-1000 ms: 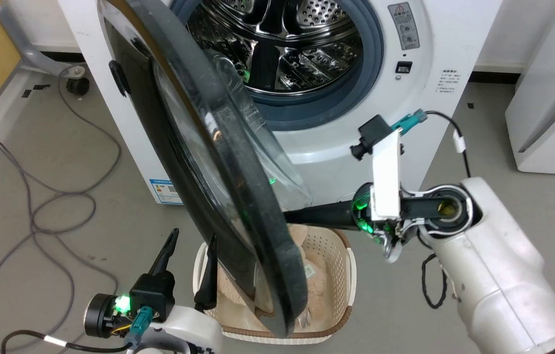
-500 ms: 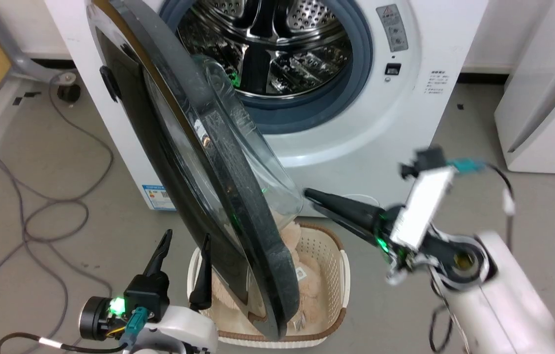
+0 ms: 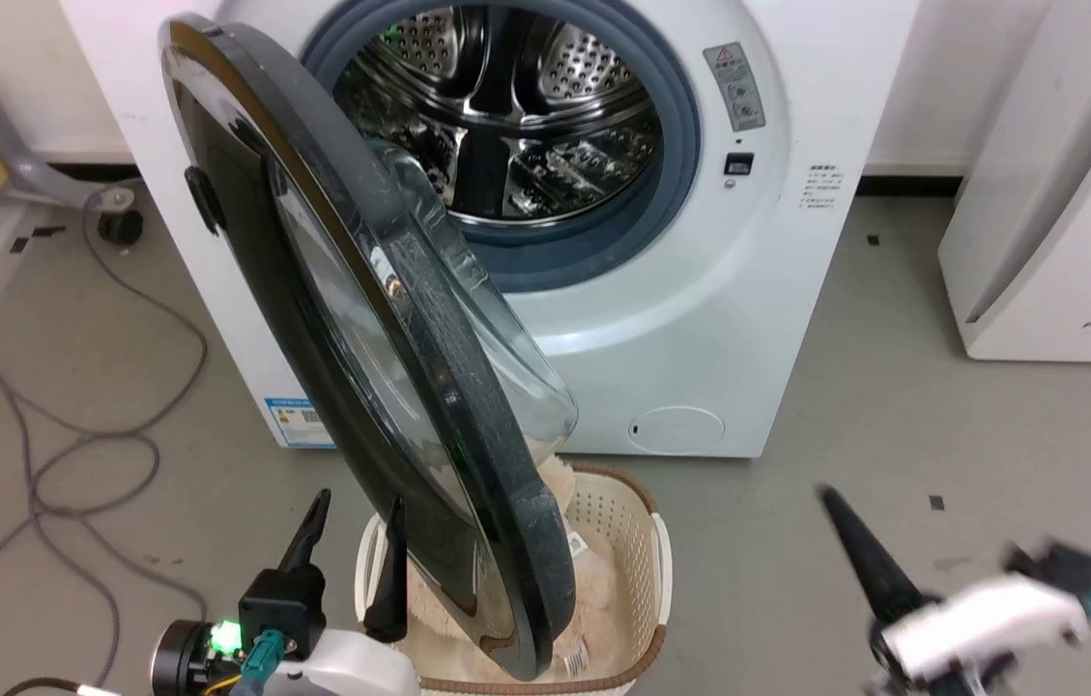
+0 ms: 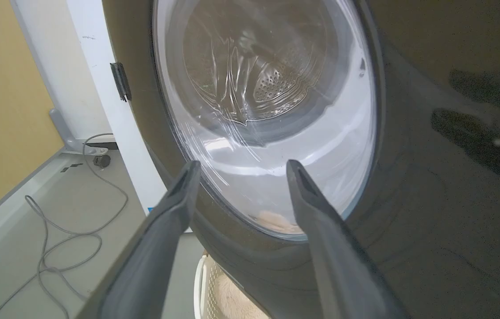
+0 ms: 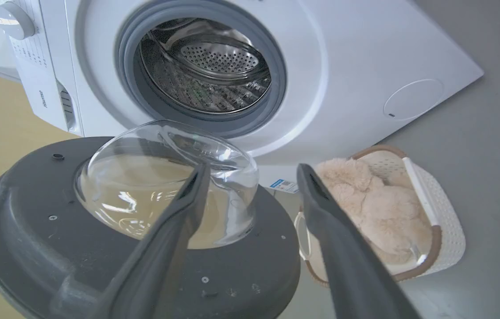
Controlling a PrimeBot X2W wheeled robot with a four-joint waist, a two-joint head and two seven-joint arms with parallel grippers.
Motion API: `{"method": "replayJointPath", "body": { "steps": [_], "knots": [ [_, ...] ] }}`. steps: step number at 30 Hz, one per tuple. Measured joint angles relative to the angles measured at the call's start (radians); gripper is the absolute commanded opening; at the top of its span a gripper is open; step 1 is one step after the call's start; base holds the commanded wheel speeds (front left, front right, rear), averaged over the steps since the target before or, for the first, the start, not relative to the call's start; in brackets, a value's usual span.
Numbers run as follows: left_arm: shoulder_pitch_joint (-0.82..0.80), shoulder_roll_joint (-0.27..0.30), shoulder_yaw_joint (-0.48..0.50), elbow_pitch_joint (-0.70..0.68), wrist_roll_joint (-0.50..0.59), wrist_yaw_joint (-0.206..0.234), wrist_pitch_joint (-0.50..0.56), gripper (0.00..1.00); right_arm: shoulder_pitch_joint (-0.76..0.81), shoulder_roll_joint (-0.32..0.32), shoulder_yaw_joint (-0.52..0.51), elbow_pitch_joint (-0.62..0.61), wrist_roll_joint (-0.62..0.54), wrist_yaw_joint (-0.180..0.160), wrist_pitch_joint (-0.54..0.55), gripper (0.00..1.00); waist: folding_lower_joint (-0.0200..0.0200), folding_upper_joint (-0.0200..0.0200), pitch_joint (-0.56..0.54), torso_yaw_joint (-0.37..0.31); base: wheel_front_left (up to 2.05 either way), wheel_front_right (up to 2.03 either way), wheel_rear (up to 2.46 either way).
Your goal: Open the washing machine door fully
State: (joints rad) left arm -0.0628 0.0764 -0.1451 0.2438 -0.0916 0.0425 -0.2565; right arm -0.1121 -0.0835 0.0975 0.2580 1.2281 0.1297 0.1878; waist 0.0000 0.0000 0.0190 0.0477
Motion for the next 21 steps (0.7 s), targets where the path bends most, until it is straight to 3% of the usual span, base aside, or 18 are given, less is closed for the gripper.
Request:
{"method": "replayJointPath", "body": {
  "steps": [6, 7, 8, 13, 17, 21],
  "knots": [
    [0.013, 0.000, 0.005, 0.011, -0.002, 0.000, 0.000, 1.00, 0.108, -0.005, -0.080, 0.007, -0.295, 0.000, -0.240, 1.00, 0.0000, 0.0000, -0.019, -0.015, 0.00, 0.00, 0.00],
    [0.016, 0.000, 0.008, 0.013, -0.007, 0.004, 0.000, 1.00, 0.126, -0.002, -0.116, 0.005, -0.414, 0.000, -0.296, 1.00, 0.0000, 0.0000, -0.024, -0.020, 0.00, 0.00, 0.00],
    [0.016, 0.000, 0.008, 0.013, -0.007, 0.004, 0.000, 1.00, 0.126, -0.002, -0.116, 0.005, -0.414, 0.000, -0.296, 1.00, 0.0000, 0.0000, -0.024, -0.020, 0.00, 0.00, 0.00],
    [0.020, 0.001, 0.017, 0.016, -0.008, 0.007, 0.000, 1.00, 0.144, 0.015, -0.211, -0.064, -0.750, 0.000, -0.372, 1.00, 0.0000, 0.0000, -0.029, -0.027, 0.00, 0.00, 0.00],
    [0.020, 0.002, 0.026, 0.016, -0.008, 0.007, 0.000, 1.00, 0.152, 0.025, -0.246, -0.218, -1.056, 0.000, -0.380, 1.00, 0.0000, 0.0000, -0.026, -0.028, 0.00, 0.00, 0.00],
    [0.020, 0.002, 0.028, 0.016, -0.008, 0.007, 0.000, 1.00, 0.179, 0.026, -0.211, -0.318, -1.189, 0.000, -0.343, 1.00, 0.0000, 0.0000, -0.022, -0.025, 0.00, 0.00, 0.00]
  ]
}}
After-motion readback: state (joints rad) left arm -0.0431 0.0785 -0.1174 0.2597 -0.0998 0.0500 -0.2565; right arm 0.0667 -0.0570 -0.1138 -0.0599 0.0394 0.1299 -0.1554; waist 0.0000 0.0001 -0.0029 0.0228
